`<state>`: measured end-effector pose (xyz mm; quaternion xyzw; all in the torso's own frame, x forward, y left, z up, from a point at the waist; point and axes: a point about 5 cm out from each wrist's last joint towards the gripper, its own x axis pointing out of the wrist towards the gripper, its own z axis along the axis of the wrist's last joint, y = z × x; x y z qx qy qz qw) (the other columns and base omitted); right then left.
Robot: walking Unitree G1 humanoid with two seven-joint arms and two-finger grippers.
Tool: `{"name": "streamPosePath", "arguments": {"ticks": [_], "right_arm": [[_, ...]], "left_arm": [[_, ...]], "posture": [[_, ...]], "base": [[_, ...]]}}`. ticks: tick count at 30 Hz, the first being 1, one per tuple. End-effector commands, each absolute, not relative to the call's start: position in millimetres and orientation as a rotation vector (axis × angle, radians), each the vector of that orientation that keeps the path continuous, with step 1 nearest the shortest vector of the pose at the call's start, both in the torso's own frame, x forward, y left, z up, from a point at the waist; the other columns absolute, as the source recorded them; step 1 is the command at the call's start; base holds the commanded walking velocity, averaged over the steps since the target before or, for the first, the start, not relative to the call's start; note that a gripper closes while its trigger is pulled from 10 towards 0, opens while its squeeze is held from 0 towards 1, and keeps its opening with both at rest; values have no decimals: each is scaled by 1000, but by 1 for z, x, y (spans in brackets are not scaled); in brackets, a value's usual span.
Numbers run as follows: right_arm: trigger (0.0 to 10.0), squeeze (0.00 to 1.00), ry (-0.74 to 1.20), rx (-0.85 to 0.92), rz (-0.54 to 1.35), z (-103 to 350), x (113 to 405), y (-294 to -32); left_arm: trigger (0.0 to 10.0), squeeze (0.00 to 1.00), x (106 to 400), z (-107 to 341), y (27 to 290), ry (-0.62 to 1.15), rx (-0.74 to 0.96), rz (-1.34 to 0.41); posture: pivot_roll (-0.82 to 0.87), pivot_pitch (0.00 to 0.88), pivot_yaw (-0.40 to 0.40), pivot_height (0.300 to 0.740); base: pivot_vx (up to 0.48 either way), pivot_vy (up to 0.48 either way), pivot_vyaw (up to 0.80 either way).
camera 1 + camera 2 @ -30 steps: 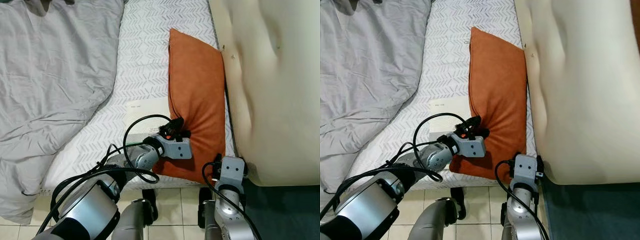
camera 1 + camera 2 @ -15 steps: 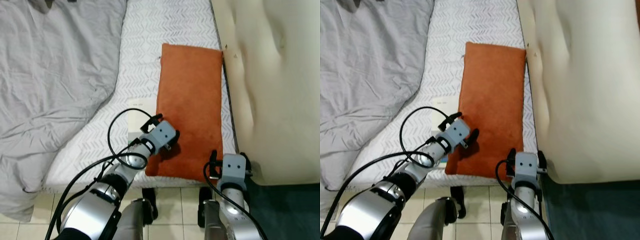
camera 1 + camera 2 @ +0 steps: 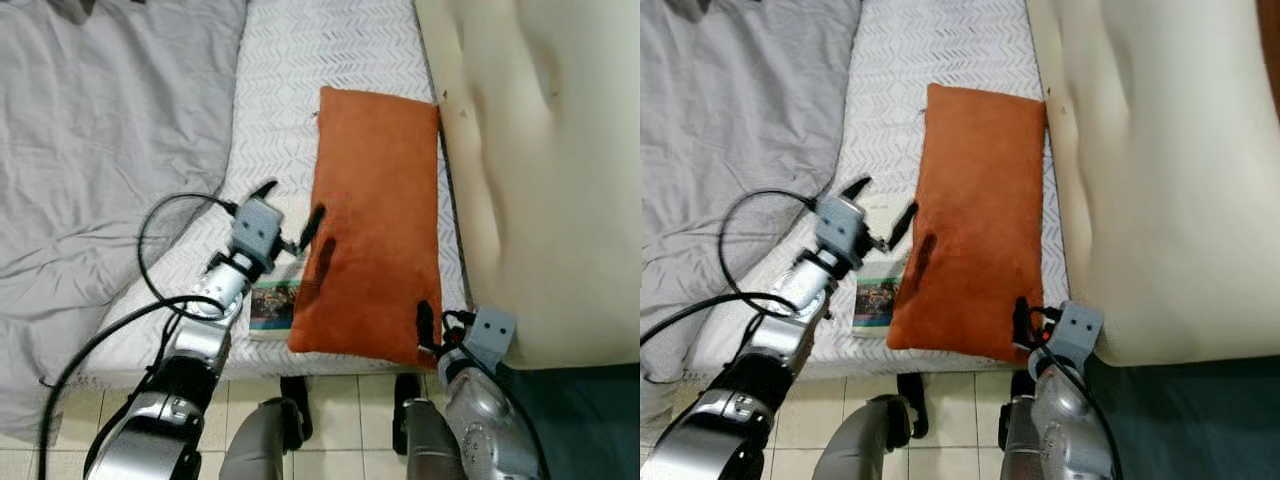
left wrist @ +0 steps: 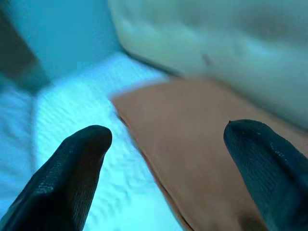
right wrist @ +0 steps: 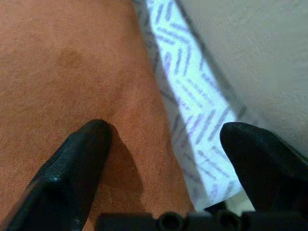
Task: Clean up the room
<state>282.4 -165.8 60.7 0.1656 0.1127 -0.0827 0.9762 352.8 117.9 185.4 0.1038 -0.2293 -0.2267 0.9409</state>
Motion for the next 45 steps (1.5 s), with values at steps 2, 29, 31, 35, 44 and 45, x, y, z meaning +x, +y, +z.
{"name": "streamPosePath", "arguments": {"ticks": [2,29,31,35,44,45], "right_arm": [[10000,0,319,383,-157,41,274,-165],[0,0,438,698,56,34,325,-157],[0,0,431,695,50,35,327,-160],[0,0,421,696,34,37,330,-167],[0,0,362,630,-24,46,337,-178],[0,0,351,624,-41,48,339,-180]], "left_arm": [[10000,1000,347,180,123,-425,168,-466],[10000,0,225,83,144,154,-110,-503],[10000,0,222,81,144,168,-105,-507],[10000,0,217,74,141,176,-67,-539],[10000,0,211,67,132,191,-45,-574],[10000,0,211,67,133,190,-40,-572]], "posture": [[-124,410,81,740],[-2,422,80,740],[-6,420,76,740],[-14,422,71,740],[-25,424,68,740],[-25,425,69,740]], "base": [[0,0,0],[0,0,0],[0,0,0],[0,0,0],[0,0,0],[0,0,0]]}}
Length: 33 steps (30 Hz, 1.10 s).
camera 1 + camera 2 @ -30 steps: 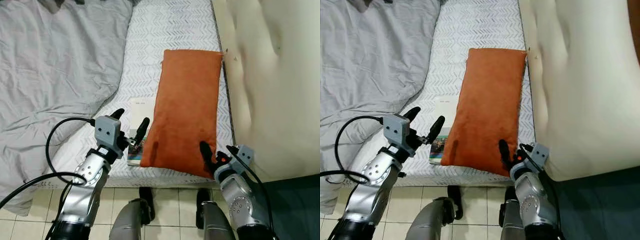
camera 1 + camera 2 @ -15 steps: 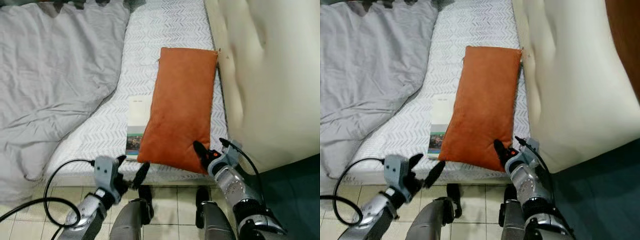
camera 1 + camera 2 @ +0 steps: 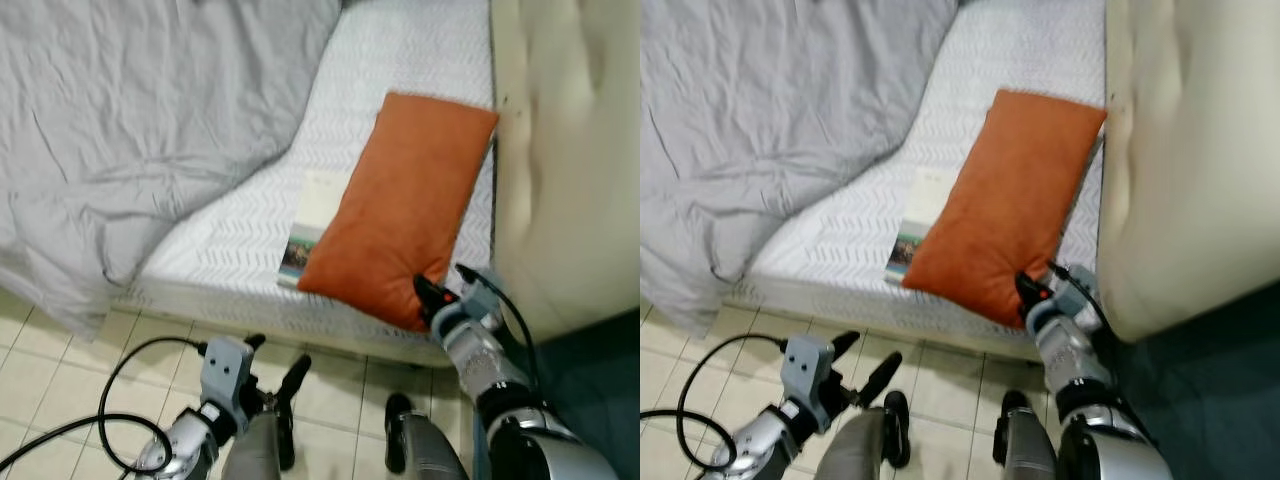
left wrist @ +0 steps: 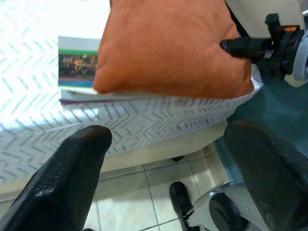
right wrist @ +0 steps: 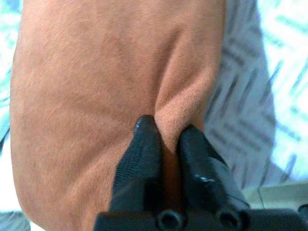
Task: Clean up the room
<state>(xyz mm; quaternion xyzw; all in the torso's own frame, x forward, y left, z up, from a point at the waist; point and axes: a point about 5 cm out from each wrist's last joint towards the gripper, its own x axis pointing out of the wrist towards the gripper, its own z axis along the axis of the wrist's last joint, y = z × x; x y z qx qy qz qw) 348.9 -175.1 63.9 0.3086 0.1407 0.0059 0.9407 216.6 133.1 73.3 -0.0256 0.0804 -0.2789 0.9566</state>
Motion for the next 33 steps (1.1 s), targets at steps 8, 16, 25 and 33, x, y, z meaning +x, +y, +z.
{"name": "streamPosePath", "arguments": {"ticks": [8,16,25,33], "right_arm": [[0,0,292,584,-106,62,349,-190],[0,0,157,340,-207,99,368,-206],[0,0,74,116,-342,123,376,-214],[0,0,79,87,-542,121,366,-245]], "left_arm": [[10000,0,213,68,134,170,0,-569],[10000,0,212,66,134,160,39,-571],[10000,0,210,67,136,152,66,-568],[10000,0,209,67,138,147,73,-567]], "posture": [[-18,426,68,740],[-16,428,68,740],[2,433,66,740],[2,433,65,740]], "base": [[0,0,0],[0,0,0],[0,0,0],[0,0,0]]}}
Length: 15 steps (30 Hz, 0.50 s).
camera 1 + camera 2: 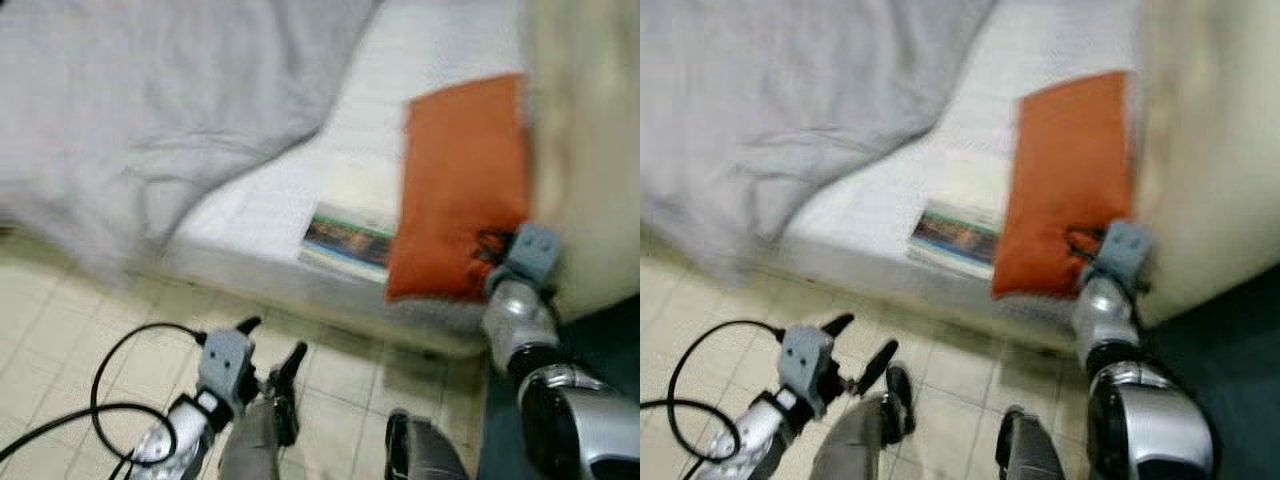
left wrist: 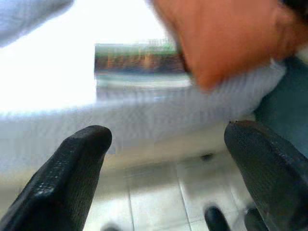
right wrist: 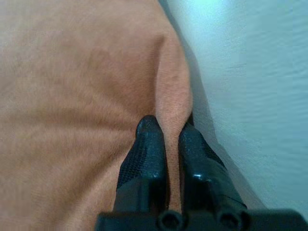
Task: Clean up the room
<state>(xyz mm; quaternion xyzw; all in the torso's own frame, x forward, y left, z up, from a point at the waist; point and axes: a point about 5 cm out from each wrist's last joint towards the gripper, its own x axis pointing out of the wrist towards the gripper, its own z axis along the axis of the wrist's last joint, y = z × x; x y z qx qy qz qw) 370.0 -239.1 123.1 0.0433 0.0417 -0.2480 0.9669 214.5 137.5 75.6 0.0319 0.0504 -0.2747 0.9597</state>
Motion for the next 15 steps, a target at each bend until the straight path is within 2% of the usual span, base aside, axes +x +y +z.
{"name": "streamPosePath", "arguments": {"ticks": [1,4,9,10,15], "right_arm": [[0,0,79,93,-578,121,364,-252],[0,0,84,118,-633,121,360,-264],[0,0,97,215,-688,118,358,-269],[0,0,108,297,-724,116,357,-269],[0,0,118,424,-779,113,356,-269]], "left_arm": [[10000,0,209,67,137,147,75,-567],[10000,0,209,66,137,145,79,-570],[10000,0,209,67,135,141,85,-574],[10000,0,209,67,135,136,95,-577],[10000,0,209,66,134,134,98,-579]], "posture": [[2,433,64,740],[-2,434,64,740],[-3,433,65,740],[-3,433,65,740],[-1,429,67,740]], "base": [[0,0,0],[0,0,0],[0,0,0],[0,0,0],[0,0,0]]}}
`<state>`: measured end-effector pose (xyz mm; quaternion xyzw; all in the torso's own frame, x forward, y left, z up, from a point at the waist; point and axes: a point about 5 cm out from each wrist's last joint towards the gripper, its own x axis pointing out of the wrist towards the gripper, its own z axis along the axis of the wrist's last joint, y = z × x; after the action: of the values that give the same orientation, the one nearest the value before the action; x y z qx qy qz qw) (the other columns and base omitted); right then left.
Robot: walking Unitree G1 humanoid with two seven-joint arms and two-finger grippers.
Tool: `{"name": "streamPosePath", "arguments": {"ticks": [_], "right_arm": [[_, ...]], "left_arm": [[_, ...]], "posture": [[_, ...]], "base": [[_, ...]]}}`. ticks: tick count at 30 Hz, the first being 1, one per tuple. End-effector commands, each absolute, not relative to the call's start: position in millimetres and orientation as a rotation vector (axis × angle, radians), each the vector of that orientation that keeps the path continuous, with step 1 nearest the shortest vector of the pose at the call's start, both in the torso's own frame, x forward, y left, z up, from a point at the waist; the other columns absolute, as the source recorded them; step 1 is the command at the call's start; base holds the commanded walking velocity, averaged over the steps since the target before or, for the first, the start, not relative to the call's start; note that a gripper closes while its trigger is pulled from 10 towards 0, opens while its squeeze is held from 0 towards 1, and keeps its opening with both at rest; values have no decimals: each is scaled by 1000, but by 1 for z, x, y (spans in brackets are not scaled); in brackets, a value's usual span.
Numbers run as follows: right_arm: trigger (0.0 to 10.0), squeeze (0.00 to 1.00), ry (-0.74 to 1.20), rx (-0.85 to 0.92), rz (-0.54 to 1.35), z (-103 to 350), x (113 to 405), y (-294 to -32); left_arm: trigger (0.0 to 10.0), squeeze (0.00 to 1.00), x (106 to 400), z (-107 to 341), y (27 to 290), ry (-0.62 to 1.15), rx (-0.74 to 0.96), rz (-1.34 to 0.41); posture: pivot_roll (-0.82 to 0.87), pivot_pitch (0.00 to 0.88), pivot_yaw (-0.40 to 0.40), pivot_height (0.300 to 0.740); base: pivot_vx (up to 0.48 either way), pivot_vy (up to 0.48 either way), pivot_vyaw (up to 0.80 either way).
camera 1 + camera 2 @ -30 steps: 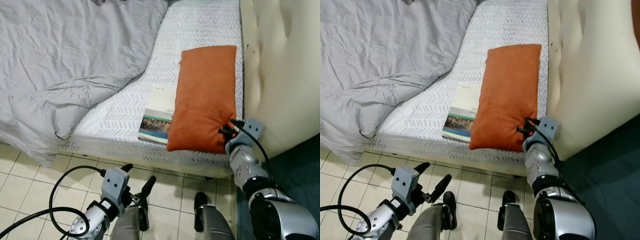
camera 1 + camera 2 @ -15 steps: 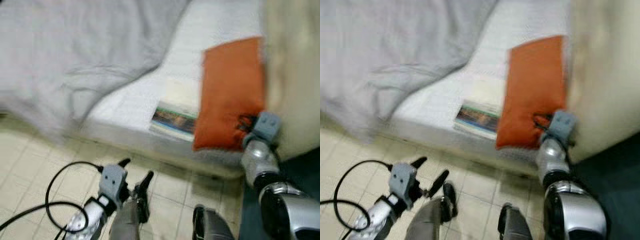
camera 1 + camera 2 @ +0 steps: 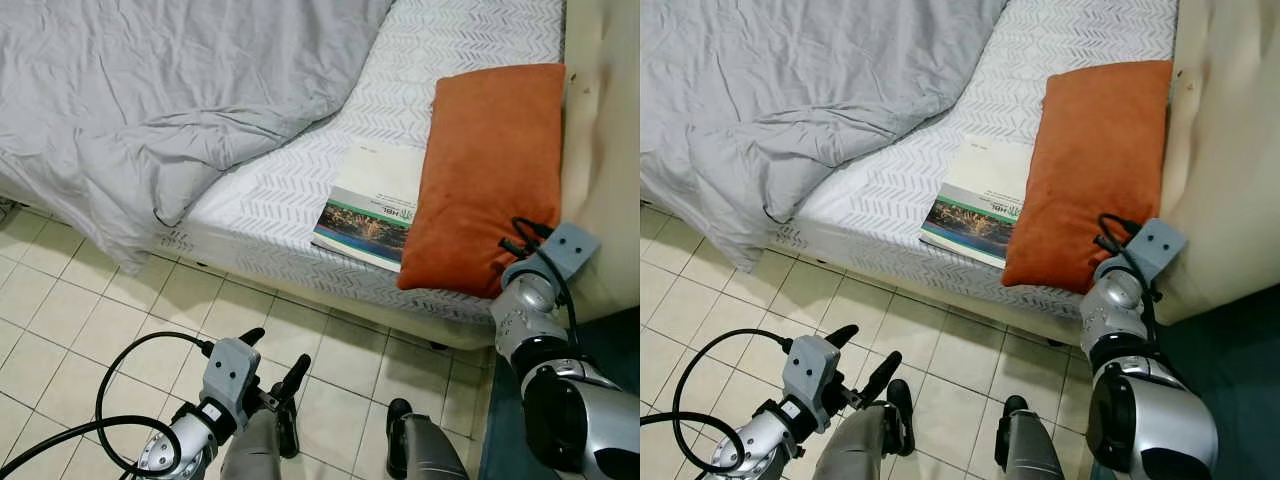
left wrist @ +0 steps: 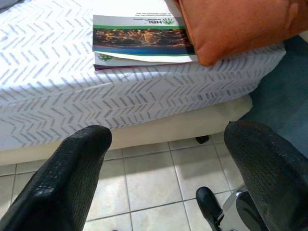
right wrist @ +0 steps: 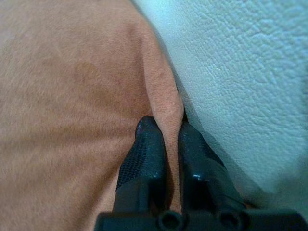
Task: Clean up the room
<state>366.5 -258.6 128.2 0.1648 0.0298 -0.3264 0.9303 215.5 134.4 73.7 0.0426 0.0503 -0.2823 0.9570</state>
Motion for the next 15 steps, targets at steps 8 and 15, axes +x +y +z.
{"name": "streamPosePath", "arguments": {"ticks": [8,15], "right_arm": [[0,0,160,675,-740,103,360,-248],[10000,1000,208,673,-633,99,365,-232]], "left_arm": [[10000,0,208,66,134,127,105,-579],[10000,0,204,74,126,47,132,-625]], "posture": [[-1,420,63,740],[1,426,55,740]], "base": [[0,0,0],[0,0,0]]}}
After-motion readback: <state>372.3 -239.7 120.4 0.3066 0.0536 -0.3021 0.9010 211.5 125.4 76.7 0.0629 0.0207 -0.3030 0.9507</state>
